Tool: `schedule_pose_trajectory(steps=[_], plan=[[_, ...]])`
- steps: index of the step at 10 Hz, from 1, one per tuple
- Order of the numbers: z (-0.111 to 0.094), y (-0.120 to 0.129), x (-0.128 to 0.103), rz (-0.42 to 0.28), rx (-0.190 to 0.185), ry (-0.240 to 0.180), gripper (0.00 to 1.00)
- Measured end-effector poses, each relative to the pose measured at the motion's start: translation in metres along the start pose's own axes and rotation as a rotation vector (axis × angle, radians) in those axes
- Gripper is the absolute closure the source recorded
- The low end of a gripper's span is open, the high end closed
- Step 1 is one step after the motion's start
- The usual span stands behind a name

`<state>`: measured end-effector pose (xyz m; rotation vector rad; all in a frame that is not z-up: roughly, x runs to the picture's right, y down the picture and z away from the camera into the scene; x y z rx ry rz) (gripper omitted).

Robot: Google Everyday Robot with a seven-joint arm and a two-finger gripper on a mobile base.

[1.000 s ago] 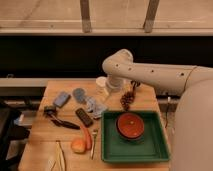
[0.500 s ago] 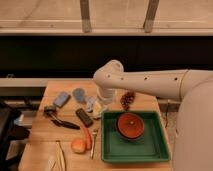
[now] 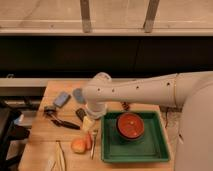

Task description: Place apple in metal cup

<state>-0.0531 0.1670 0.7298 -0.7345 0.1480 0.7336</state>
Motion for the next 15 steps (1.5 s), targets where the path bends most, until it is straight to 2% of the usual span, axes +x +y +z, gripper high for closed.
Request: schedule_pose_trajectory(steps=[2,7,11,15], plan=[[-0.002,0.030,-0.005,-0.085,-0.017,-0.012,0.20],[-0.002,0.032,-0.005,-0.099,-0.021,-0.014,0.20],[0.030,0.058,-0.025,-0.159,-0.098,0.004,0.20],[0.037,0.076,-0.022,-0.173,-0.113,0.009,0.20]])
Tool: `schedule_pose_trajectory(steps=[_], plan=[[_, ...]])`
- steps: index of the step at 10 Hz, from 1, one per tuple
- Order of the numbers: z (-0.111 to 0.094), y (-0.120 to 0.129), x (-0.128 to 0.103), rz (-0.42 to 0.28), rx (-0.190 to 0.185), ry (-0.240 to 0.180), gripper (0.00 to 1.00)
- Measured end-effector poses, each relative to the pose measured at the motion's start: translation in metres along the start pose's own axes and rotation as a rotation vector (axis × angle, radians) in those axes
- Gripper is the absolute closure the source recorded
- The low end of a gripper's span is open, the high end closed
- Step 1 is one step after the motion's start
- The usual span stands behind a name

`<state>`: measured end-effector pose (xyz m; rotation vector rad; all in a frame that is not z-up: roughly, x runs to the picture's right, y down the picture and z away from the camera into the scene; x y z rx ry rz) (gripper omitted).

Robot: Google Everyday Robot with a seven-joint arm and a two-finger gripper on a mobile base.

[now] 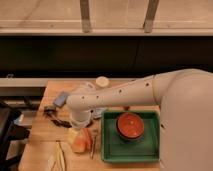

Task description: Place apple in metal cup

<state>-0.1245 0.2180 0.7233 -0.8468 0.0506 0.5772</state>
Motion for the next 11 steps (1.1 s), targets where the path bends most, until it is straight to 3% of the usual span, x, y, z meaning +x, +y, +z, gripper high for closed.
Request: schedule_pose_trajectory(steps=[6,11], plan=[[0.058,0.027,-0.002,-0.018,-0.023,0.066,0.20],[0.069,0.028,0.015,0.023,-0.045,0.101,0.20]])
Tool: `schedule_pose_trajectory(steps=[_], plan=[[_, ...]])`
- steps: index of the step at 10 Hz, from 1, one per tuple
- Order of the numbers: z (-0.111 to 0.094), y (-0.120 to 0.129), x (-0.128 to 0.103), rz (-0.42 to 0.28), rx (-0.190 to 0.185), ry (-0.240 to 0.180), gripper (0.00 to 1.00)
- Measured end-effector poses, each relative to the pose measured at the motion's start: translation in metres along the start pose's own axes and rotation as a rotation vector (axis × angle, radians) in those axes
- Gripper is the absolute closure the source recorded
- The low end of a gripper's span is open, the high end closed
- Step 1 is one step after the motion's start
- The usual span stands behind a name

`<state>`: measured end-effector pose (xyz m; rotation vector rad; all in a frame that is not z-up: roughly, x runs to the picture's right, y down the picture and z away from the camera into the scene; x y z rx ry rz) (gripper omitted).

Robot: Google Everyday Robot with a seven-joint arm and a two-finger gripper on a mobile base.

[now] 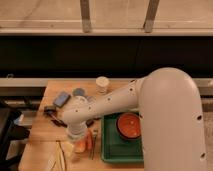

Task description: Place apple in metal cup

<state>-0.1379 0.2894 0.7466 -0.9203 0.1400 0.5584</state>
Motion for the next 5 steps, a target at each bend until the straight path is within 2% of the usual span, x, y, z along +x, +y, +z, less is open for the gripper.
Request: schedule_pose_trajectory(steps=[1,2,5], plan=[[0.0009,-0.0010,0.0030,0.008,0.001,0.010,0.24],[0.0024,-0.0022,0.0061,0.018,0.001,0.025,0.34],[-0.0029,-0.0104,0.0119,0.043,0.012,0.020,0.66]])
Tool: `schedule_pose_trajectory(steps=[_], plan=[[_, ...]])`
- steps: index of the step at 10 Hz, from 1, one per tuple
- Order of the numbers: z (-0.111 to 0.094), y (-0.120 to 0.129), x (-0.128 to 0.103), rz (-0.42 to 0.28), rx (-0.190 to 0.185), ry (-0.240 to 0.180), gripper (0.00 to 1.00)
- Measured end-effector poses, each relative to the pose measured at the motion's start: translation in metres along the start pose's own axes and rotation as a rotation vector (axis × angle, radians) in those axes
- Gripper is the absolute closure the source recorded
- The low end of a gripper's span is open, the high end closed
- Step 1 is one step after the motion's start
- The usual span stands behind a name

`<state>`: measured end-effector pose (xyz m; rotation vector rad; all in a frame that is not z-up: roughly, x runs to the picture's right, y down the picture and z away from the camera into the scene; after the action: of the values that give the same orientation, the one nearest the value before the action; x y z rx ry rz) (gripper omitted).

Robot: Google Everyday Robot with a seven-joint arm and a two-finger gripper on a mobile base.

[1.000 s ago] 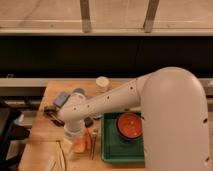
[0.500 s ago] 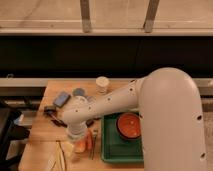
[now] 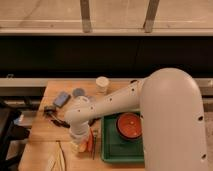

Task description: Place apple in metal cup

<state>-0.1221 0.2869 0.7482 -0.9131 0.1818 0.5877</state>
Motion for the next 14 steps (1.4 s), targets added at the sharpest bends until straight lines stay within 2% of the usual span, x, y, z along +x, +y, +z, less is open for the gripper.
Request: schedule_pose_trajectory(steps=[2,3,4,6,7,10,12,14], plan=[[-0.015,-0.008,0.002,0.029,0.026,-0.021,0.84],[-0.030,-0.013,0.006,0.058,0.059,-0.028,0.94],[-0.051,-0.021,0.012,0.097,0.101,-0.037,1.00],[-0.086,-0.048,0.025,0.175,0.150,-0.071,1.00],[-0.097,-0.064,0.032,0.210,0.159,-0.090,1.00],[-0.145,-0.137,0.052,0.336,0.186,-0.162,1.00],[-0.172,-0.174,0.066,0.405,0.206,-0.189,1.00],[-0.213,-0.225,0.091,0.513,0.230,-0.243,1.00]])
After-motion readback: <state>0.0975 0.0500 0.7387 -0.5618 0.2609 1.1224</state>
